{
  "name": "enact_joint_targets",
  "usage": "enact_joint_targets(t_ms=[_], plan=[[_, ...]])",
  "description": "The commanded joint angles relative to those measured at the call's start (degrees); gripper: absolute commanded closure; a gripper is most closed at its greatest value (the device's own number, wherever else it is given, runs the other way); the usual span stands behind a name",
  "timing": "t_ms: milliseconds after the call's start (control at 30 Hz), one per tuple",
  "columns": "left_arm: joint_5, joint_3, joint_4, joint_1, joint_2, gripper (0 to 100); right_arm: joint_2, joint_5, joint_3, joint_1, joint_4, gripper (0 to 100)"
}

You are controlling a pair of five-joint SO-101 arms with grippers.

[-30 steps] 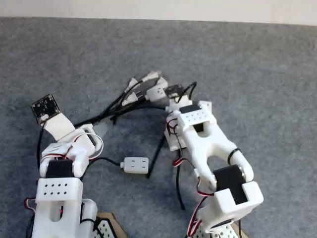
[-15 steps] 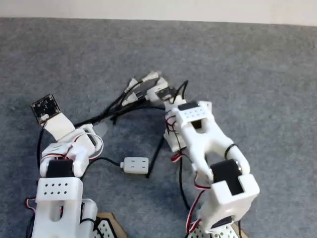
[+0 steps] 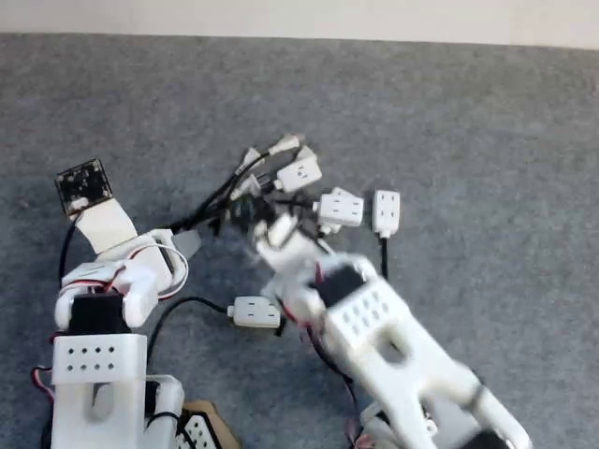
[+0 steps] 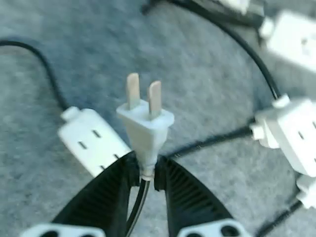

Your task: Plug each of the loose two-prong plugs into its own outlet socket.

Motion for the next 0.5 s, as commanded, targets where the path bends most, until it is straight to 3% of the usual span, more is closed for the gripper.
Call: enact_joint_targets(t_ms=[0,233,467], plan=[[-3.60,-6.11,5.19,1.71,0.22,65,-11.47,0.26,7.16,-3.21,-3.47,99.3],[-5.45,-11.03,13.54,12.44,0.22,57,-10.95,-2.37,7.60,-6.64,-3.47,99.3],[-4.92,-5.32,7.03,14.46,0.22,57,-10.24,-3.25,7.69,-8.40,-3.47,99.3]])
